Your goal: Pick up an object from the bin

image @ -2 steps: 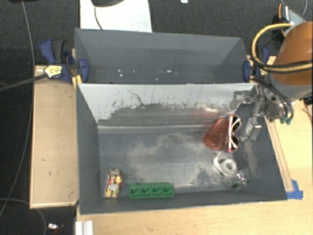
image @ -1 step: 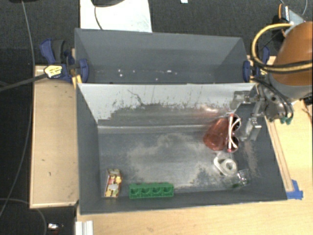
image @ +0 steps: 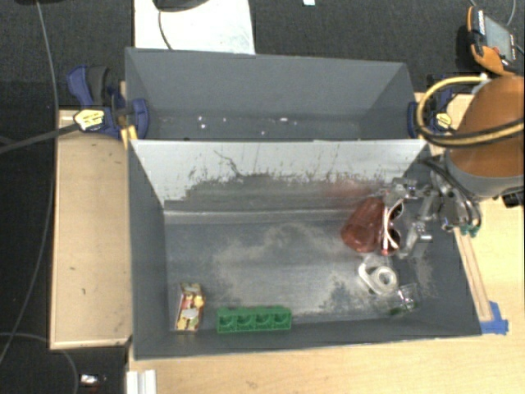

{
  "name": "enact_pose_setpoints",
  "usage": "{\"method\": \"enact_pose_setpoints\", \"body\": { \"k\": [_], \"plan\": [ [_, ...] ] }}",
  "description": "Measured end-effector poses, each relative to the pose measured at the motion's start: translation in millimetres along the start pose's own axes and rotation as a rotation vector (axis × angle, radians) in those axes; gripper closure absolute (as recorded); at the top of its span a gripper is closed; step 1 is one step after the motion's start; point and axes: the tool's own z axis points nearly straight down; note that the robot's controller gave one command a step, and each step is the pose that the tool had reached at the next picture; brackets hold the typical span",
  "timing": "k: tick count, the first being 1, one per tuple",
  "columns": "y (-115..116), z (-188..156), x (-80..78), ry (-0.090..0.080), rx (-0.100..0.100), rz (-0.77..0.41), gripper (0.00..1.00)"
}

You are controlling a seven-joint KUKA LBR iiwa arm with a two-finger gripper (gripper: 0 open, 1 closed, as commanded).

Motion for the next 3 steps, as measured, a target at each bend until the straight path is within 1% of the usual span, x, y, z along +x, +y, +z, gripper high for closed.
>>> {"method": "enact_pose_setpoints", "body": {
  "k": [1, 2, 3],
  "plan": [
    [-6, 45, 10.2, -0.009, 0.001, -0.100, 0.00],
    [-1, 55, 4.7, -0.013, 0.003, -0.100, 0.00],
    [-8, 67, 14.2, -0.024, 0.010, -0.541, 0.00]
  ]
}}
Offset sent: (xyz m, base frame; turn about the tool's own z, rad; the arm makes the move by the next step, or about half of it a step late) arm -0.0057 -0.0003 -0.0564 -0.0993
